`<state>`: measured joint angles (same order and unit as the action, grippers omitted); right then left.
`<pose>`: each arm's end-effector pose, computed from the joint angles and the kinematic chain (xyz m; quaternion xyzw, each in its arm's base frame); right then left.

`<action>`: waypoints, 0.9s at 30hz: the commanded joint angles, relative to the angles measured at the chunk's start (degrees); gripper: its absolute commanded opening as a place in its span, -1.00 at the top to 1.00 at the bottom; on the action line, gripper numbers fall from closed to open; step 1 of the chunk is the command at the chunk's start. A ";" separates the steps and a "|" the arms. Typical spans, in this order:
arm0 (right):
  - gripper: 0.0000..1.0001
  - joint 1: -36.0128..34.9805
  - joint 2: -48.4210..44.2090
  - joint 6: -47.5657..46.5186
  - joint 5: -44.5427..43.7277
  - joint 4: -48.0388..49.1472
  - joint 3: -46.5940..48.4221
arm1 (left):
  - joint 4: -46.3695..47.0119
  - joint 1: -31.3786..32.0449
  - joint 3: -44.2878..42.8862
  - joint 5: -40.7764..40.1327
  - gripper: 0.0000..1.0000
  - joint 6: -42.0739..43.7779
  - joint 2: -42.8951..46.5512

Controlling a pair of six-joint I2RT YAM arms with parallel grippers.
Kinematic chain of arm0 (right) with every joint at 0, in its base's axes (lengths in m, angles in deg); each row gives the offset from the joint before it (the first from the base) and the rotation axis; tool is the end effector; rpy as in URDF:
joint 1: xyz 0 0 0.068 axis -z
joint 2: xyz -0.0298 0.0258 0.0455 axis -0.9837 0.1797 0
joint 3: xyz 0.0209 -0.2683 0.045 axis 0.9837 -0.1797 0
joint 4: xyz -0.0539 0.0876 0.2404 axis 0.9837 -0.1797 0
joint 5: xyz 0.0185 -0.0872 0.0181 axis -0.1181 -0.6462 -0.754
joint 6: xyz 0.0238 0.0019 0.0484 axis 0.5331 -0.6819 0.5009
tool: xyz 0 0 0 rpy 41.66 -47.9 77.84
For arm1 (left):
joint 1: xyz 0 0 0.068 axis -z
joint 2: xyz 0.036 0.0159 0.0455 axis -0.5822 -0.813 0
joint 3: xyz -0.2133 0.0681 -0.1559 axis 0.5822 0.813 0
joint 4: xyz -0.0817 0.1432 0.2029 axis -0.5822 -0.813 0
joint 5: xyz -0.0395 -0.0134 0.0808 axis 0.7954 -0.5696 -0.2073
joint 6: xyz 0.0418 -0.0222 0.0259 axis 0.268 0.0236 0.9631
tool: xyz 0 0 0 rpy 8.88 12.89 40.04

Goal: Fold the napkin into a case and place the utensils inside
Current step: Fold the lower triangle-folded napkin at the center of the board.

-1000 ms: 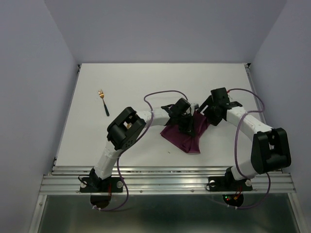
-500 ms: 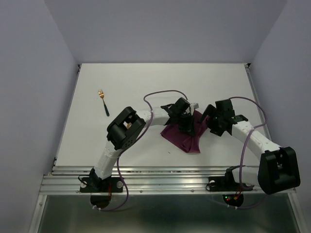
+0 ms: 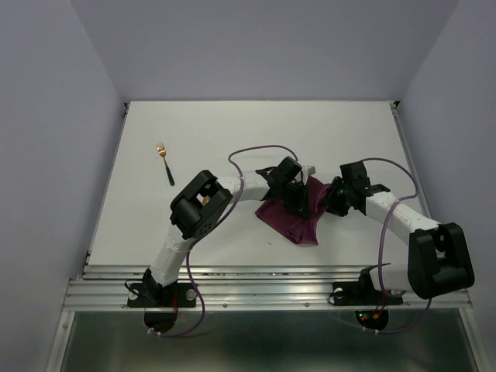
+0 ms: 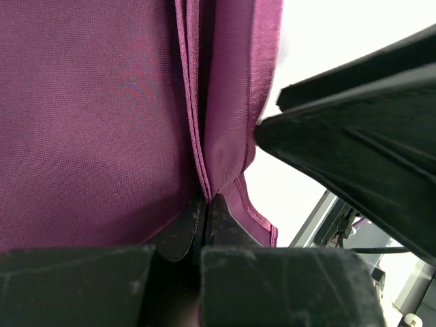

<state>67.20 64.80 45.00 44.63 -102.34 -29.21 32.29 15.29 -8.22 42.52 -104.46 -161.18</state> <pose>0.2371 0.0551 0.1826 0.2459 0.9272 0.1633 0.2308 0.2840 -0.3796 0.1467 0.2633 0.8465 -0.4458 0.1242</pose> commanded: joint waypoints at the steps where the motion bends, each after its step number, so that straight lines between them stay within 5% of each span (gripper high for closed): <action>1: 0.13 -0.12 2.64 -3.16 2.01 2.49 3.86 | 1.03 -0.09 0.24 0.71 1.00 1.17 2.12; 8: 0.42 -0.12 3.70 -4.13 2.71 2.75 4.92 | 0.77 -0.09 -0.54 1.41 1.00 1.43 1.59; 24: 0.41 -0.12 6.60 -3.26 6.23 5.65 3.69 | -0.20 -0.09 -0.63 0.71 1.00 1.78 2.03; 27: 0.41 -0.12 7.92 -2.11 4.83 5.56 3.34 | -0.99 -0.09 -0.64 -0.52 0.80 1.87 2.64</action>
<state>67.20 71.68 41.86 50.80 -99.06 -26.65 32.14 15.29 -8.22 42.63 -103.98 -161.18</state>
